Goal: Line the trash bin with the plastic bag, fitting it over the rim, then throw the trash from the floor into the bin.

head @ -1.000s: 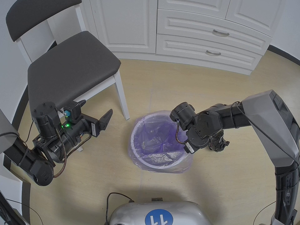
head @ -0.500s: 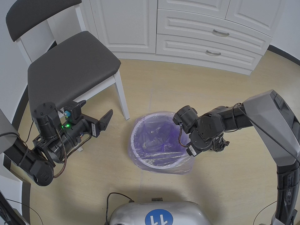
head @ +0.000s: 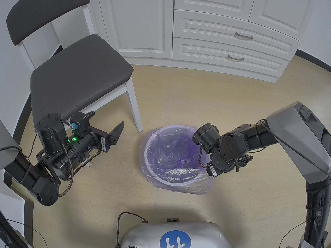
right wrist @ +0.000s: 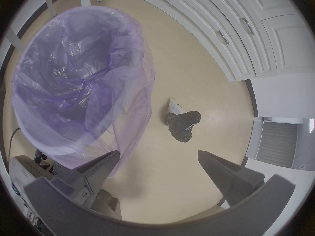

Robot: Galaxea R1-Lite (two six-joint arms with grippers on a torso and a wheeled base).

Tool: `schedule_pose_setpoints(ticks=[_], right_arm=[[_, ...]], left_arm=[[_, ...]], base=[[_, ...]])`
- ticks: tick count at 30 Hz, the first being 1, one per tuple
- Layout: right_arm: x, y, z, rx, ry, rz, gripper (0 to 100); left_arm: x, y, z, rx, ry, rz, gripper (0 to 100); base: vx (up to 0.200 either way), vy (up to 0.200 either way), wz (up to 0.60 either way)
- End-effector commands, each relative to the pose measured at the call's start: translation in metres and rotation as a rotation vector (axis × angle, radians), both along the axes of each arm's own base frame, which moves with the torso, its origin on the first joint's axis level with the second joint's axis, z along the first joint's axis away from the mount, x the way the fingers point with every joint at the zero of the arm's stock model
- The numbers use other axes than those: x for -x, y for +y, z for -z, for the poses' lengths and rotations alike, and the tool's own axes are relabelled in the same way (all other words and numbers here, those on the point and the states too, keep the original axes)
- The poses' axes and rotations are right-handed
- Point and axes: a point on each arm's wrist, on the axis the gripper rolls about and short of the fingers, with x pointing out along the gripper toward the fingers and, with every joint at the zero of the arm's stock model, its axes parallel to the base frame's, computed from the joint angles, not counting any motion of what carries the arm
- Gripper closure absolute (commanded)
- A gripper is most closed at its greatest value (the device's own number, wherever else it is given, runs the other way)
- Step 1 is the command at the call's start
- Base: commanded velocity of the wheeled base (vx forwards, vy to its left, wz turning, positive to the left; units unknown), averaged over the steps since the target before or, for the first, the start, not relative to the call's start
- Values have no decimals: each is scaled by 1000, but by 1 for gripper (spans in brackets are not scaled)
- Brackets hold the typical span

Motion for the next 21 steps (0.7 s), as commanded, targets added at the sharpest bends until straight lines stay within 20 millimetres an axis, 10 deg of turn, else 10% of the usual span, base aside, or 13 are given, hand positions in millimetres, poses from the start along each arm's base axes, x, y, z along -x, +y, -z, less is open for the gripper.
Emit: schedule_pose_setpoints(ticks=[1, 12, 21], right_arm=[[1, 3, -14, -30, -41, -9, 0], [55, -39, -65, -113, -71, 38, 0], [92, -65, -44, -365, -156, -55, 0]], left_arm=[[0, 0, 1, -1, 5, 0, 0], [5, -4, 11, -9, 47, 29, 0], [14, -22, 15, 20, 76, 90, 0]], base=[[0, 0, 0], [0, 0, 0], [0, 0, 0]])
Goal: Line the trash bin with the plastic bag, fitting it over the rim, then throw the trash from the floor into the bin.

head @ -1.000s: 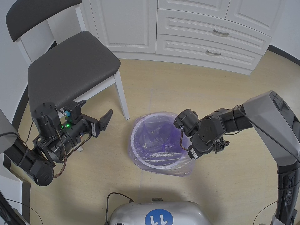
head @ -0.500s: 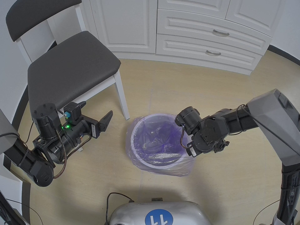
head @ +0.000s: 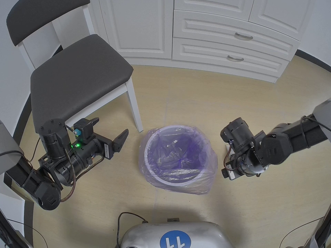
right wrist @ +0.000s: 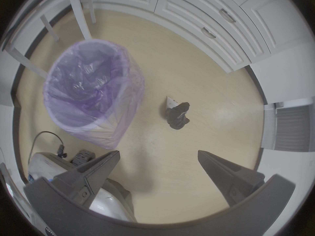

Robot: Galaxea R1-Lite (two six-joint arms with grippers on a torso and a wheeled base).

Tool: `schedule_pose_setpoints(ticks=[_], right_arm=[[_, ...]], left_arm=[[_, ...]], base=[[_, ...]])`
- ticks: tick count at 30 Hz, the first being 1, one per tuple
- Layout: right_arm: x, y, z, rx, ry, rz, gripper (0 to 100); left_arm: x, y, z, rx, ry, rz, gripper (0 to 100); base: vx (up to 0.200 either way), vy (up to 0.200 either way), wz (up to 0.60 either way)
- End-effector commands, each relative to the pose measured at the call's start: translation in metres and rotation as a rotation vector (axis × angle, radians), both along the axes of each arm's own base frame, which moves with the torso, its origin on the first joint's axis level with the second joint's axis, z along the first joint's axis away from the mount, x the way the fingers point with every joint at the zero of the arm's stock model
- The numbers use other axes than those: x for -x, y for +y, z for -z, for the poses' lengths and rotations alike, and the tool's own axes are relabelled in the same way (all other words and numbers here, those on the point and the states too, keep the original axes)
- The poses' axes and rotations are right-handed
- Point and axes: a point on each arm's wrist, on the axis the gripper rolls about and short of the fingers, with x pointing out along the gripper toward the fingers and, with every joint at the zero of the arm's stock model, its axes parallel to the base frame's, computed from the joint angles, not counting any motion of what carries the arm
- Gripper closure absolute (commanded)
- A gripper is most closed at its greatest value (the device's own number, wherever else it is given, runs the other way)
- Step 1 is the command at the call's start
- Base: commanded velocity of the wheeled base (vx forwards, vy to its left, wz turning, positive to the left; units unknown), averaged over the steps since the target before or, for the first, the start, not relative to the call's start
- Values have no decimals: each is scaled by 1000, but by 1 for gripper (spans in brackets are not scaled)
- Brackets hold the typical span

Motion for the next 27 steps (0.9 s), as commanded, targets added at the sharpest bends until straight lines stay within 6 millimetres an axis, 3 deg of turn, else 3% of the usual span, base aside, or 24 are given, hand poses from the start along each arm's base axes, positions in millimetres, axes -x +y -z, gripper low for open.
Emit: schedule_pose_setpoints(ticks=[1, 2, 4, 8, 9, 13, 17, 20, 27], right_arm=[[30, -22, 3, -171, -113, -49, 0], [25, -28, 20, -220, -174, -59, 0], [12, -36, 35, -231, -264, -64, 0], [2, -55, 38, -247, -399, -71, 0], [-3, -70, 40, -262, -419, -109, 0], [-12, -83, 44, -326, -397, -168, 0], [-23, -103, 68, -407, -314, -175, 0], [-28, -103, 77, -495, -271, -208, 0], [-36, -100, 77, -531, -271, -222, 0]], left_arm=[[7, -16, 5, 23, 32, 51, 0], [2, -28, 9, 44, 52, 74, 0], [-3, -36, 18, 32, 70, 63, 0], [-5, -36, 32, 11, 103, 16, 0], [-5, -36, 33, 17, 104, 11, 0], [-3, -35, 38, 43, 111, 4, 0], [-8, -27, 52, 78, 83, -92, 0], [-10, -20, 55, 82, 83, -129, 0], [-10, -12, 53, 81, 78, -158, 0]], base=[[0, 0, 0], [0, 0, 0], [0, 0, 0], [0, 0, 0], [0, 0, 0], [0, 0, 0], [0, 0, 0], [0, 0, 0], [0, 0, 0]])
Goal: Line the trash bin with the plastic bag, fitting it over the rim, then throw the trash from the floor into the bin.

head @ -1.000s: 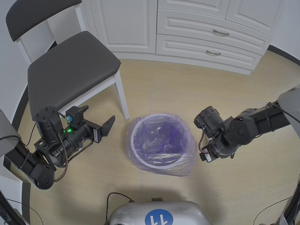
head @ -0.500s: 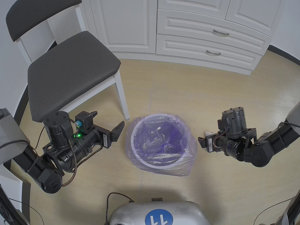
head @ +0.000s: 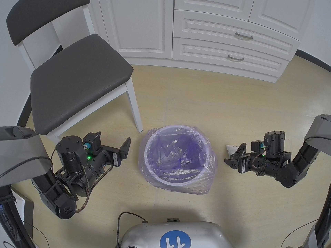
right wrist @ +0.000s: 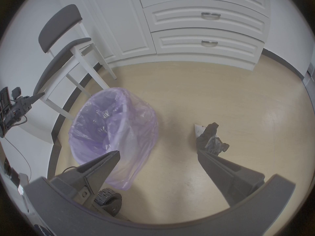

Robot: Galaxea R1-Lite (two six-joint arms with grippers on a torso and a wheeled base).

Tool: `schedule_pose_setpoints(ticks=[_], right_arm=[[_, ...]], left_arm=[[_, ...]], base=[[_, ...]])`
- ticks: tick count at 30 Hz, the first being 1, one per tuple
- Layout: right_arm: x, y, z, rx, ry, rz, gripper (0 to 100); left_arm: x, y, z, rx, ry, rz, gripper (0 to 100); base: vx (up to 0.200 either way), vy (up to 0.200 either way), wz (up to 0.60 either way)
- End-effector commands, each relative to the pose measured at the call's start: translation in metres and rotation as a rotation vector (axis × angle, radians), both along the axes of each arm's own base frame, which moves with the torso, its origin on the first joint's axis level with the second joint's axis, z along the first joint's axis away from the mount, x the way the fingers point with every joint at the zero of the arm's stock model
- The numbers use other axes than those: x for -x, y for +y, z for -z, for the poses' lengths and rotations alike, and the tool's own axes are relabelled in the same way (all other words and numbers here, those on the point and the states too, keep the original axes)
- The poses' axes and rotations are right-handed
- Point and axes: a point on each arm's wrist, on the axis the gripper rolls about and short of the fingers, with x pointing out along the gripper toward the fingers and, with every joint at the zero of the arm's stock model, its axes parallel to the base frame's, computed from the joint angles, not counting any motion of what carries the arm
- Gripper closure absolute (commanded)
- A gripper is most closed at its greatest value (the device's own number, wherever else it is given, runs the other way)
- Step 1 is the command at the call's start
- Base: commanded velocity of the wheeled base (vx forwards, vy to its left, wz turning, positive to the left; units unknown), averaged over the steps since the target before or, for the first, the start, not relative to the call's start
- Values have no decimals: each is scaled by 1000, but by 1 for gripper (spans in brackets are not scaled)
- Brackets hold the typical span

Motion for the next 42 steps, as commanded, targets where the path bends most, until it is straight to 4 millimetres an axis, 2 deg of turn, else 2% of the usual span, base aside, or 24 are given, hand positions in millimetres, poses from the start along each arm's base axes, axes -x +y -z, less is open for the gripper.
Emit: schedule_pose_setpoints(ticks=[1, 4, 9, 13, 19, 21, 26, 28, 30, 32, 37, 42], right_arm=[[-3, -1, 15, -2, 41, -5, 0], [-1, 1, 14, -9, 39, -13, 0], [9, 16, 2, -47, 22, -47, 0], [11, 23, 3, -62, 33, -60, 0], [7, 26, 24, -53, 76, -60, 0], [1, 28, 41, -48, 86, -62, 0], [-5, 30, 63, -45, 97, -60, 0], [-10, 31, 77, -45, 124, -53, 0], [-11, 31, 80, -45, 129, -52, 0], [-16, 33, 96, -57, 160, -38, 0], [-25, 38, 114, -77, 182, -27, 0], [-37, 47, 122, -117, 165, -11, 0]], left_arm=[[-2, 4, 8, -15, 27, -17, 0], [-1, 4, 6, -12, 18, -27, 0], [1, 6, 1, -5, 9, -44, 0], [1, 5, 4, -10, 15, -40, 0], [2, 5, 6, -13, 25, -38, 0], [3, 5, 5, -13, 24, -40, 0], [5, 6, 6, -13, 28, -40, 0], [6, 7, 6, -15, 31, -43, 0], [5, 8, 6, -14, 31, -45, 0], [6, 8, 6, -14, 31, -45, 0], [6, 8, 6, -15, 31, -43, 0], [6, 8, 5, -14, 30, -43, 0]], base=[[0, 0, 0], [0, 0, 0], [0, 0, 0], [0, 0, 0], [0, 0, 0], [0, 0, 0], [0, 0, 0], [0, 0, 0], [0, 0, 0], [0, 0, 0], [0, 0, 0], [0, 0, 0]])
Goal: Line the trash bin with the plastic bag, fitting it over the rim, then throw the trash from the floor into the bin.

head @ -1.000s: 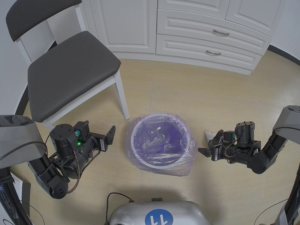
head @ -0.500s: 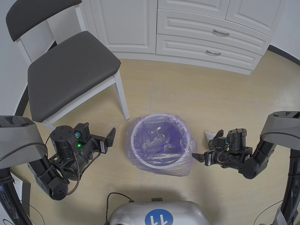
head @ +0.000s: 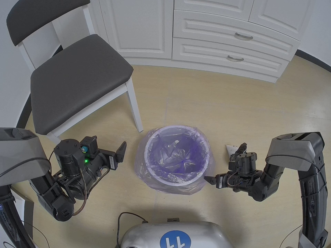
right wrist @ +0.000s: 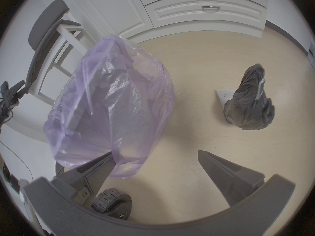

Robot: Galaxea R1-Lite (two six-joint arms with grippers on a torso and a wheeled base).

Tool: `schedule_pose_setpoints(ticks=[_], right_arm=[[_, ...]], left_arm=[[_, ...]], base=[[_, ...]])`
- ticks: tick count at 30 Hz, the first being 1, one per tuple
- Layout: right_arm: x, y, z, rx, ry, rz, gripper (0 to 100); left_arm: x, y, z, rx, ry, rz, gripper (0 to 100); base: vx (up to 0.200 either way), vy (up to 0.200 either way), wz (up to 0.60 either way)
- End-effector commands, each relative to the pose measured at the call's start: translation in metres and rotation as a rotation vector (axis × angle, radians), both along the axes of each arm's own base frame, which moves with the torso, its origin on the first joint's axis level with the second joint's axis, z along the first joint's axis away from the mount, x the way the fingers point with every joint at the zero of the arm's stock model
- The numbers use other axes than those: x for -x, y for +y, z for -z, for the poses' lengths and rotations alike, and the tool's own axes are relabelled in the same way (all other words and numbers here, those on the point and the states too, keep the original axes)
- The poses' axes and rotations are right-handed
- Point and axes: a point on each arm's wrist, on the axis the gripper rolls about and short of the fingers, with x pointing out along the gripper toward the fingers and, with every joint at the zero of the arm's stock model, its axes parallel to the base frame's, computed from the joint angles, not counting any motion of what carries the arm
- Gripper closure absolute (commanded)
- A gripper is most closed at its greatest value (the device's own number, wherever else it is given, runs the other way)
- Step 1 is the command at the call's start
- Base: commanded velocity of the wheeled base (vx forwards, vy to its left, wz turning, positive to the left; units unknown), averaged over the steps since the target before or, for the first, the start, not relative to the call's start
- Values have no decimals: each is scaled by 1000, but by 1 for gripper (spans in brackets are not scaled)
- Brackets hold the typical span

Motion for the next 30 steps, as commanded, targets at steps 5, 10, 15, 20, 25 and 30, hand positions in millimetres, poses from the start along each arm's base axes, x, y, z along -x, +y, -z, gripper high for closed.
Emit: schedule_pose_setpoints(ticks=[5, 10, 15, 20, 25, 30], right_arm=[[-12, 15, 19, -53, 5, 12, 0], [-10, 15, 4, -67, -14, 16, 0], [8, 8, -41, -48, -64, -10, 0], [20, -1, -68, -6, -122, -34, 0], [22, -14, -79, 39, -139, -31, 0], [11, -25, -72, 58, -95, 2, 0]], left_arm=[[0, 0, -2, 3, -7, -1, 0], [0, 0, -2, 1, -7, -3, 0], [2, 2, -7, 9, -22, -9, 0], [2, 5, -12, 15, -35, -24, 0], [1, 6, -12, 14, -35, -29, 0], [1, 6, -11, 11, -31, -29, 0]], base=[[0, 0, 0], [0, 0, 0], [0, 0, 0], [0, 0, 0], [0, 0, 0], [0, 0, 0]])
